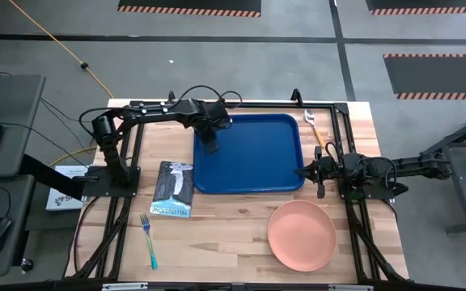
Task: Pick and place plate/cup/fork/spoon on tray
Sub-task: Put the black cup on the top left of the blue tray, then put the yellow spoon on the right side of the blue tray
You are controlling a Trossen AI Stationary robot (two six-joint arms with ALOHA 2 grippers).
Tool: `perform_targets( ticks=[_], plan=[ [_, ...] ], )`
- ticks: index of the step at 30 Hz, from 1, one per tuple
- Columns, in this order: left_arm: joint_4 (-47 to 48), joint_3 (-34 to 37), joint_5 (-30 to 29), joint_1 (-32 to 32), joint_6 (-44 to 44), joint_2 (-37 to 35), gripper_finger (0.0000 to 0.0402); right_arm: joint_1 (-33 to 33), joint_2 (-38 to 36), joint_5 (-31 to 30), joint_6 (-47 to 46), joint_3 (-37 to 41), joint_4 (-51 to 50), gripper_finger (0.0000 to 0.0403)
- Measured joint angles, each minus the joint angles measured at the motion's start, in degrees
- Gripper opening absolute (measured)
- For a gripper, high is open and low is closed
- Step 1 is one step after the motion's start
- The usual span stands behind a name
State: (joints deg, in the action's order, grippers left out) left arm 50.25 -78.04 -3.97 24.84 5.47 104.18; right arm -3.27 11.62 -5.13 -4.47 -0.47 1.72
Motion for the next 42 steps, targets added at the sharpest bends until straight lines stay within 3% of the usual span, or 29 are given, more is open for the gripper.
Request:
perform_targets(
  ticks=[11, 18, 30, 35, 42],
  plan=[
    [-0.4, -0.4, -0.1, -1.9, -0.4, 0.0, 0.0127, 0.0, 0.0, -0.2, 0.0, 0.0, 0.0, 0.0000],
    [3.8, -6.9, -0.1, -1.9, 0.2, 0.0, 0.0179, 0.0, 0.0, -0.2, 0.0, 0.0, 0.0, 0.0000],
    [7.8, -18.9, -1.3, -1.9, -2.0, -0.7, 0.0187, 0.0, 0.0, -0.1, 0.0, 0.0, 0.0, 0.0000],
    [-6.3, -13.4, 4.8, -2.8, -1.4, -5.7, 0.0186, 0.0, 0.0, -0.1, 0.0, 0.0, 0.0, 0.0000],
    [-32.4, 7.5, 6.0, -4.1, -1.8, -22.2, 0.0186, 0.0, 0.0, 0.1, 0.0, 0.0, 0.0, 0.0000]
  ],
)
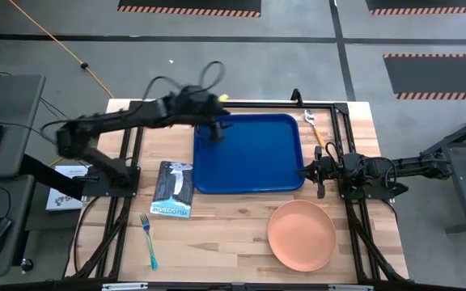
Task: Pick and place plate/cup/fork/spoon on tray
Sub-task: Put the yellow spoon on the right side of the blue tray
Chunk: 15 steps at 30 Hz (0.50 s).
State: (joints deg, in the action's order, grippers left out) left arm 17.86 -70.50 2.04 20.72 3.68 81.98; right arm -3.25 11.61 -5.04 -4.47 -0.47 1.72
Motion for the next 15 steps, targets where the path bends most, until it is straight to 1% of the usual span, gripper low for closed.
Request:
perform_targets(
  ticks=[4, 8, 12, 15],
  plan=[
    [-12.2, 12.9, -0.2, -1.2, -1.0, -12.5, 0.0186, 0.0, 0.0, 0.0, 0.0, 0.0, 0.0, 0.0000],
    [-23.7, 24.4, -0.1, -3.3, -1.1, -23.8, 0.0186, 0.0, 0.0, 0.0, 0.0, 0.0, 0.0, 0.0000],
    [-33.9, 34.0, -0.1, -4.5, -2.2, -32.6, 0.0186, 0.0, 0.0, 0.0, 0.0, 0.0, 0.0, 0.0000],
    [-37.5, 39.3, -0.1, -4.9, -3.0, -37.1, 0.0186, 0.0, 0.0, 0.0, 0.0, 0.0, 0.0, 0.0000]
  ],
)
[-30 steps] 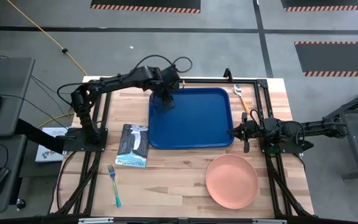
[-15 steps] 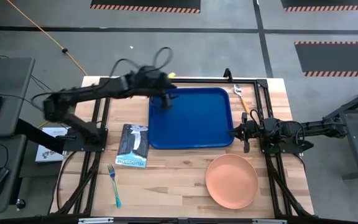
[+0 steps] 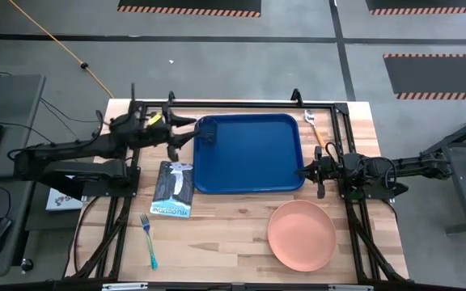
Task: Pick and place plate/cup/fork/spoon on tray
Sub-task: Put the yellow spoon on the right side of the blue tray
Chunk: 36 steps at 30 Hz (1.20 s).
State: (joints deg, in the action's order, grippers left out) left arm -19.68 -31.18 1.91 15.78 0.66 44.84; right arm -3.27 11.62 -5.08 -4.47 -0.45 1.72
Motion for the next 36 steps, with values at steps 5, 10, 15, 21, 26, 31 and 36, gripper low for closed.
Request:
perform_targets(
  ticks=[5, 10, 15, 21, 26, 31, 36],
  plan=[
    [-1.1, 5.5, 0.0, -0.2, 0.0, -3.8, 0.0186, 0.0, 0.0, -0.7, 1.8, 0.0, 0.1, 0.0000],
    [-2.2, 8.8, 0.0, -0.1, 0.4, -3.9, 0.0186, 0.0, 0.0, -0.7, 1.6, 0.0, 2.2, 0.0000],
    [-3.9, 11.5, 0.0, -0.1, 0.7, -3.7, 0.0186, 0.0, 0.0, -2.5, -2.8, 0.0, 10.1, 0.0000],
    [-5.2, 11.9, 0.0, -0.1, 1.0, -3.7, 0.0186, 0.0, 0.0, -10.7, -2.6, 0.0, 21.8, 0.0000],
    [-5.3, 11.9, 0.0, -0.1, 1.1, -3.7, 0.0186, 0.0, 0.0, -13.3, -2.6, 0.0, 24.0, 0.0000],
    [-5.3, 11.9, 0.0, -0.1, 1.1, -3.7, 0.0186, 0.0, 0.0, -14.3, -2.6, 0.0, 23.4, 0.0000],
    [-5.5, 11.9, 0.0, -0.1, 1.1, -3.7, 0.0186, 0.0, 0.8, -24.3, -9.6, 0.0, 23.4, 0.0002]
  ],
)
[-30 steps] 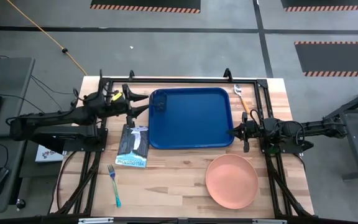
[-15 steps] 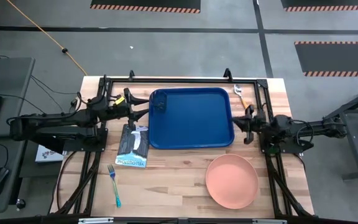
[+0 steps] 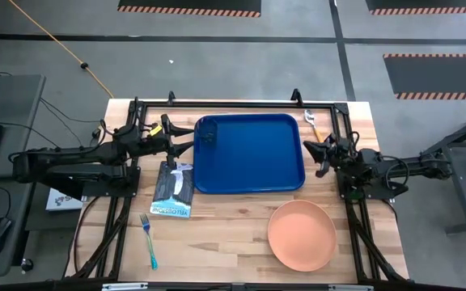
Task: Pick and place plate/cup/fork/spoon on tray
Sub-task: Put the yellow spoon on the right side of the blue tray
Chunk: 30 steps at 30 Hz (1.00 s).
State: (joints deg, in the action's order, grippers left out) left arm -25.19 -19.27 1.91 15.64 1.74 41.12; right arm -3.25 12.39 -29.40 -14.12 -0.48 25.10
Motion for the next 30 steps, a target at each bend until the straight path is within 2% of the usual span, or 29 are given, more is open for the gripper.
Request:
perform_targets(
  ticks=[4, 8, 11, 15, 18, 21, 26, 30],
  plan=[
    [-0.5, 0.0, 0.0, 0.0, 0.0, 0.0, 0.0186, 0.5, 3.4, -2.9, -1.1, -1.9, -0.8, 0.0024],
    [-0.8, 0.0, 0.0, 0.0, 0.0, 0.0, 0.0186, 2.7, 9.5, -2.1, -0.9, -7.7, -1.8, 0.0084],
    [-1.0, 0.0, 0.0, 0.0, 0.0, 0.0, 0.0186, 5.8, 16.4, -6.6, -2.0, -14.9, -11.7, 0.0141],
    [-0.9, 0.0, 0.0, 0.0, 0.0, 0.0, 0.0186, 13.5, 27.2, -12.7, -11.6, -26.8, -36.5, 0.0206],
    [-0.9, 0.0, 0.0, 0.0, 0.0, 0.0, 0.0186, 21.3, 35.9, -9.3, -19.8, -32.7, -53.1, 0.0226],
    [-0.9, 0.0, 0.0, 0.0, 0.0, 0.0, 0.0186, 29.2, 43.9, -3.6, -21.9, -34.6, -60.7, 0.0228],
    [-0.9, 0.0, 0.0, 0.0, 0.0, 0.0, 0.0186, 40.0, 53.7, 0.2, -20.0, -34.3, -62.5, 0.0227],
    [-1.1, 0.0, 0.0, 0.0, 0.0, 0.0, 0.0186, 46.3, 59.0, 4.4, -16.3, -34.3, -58.5, 0.0227]
  ],
)
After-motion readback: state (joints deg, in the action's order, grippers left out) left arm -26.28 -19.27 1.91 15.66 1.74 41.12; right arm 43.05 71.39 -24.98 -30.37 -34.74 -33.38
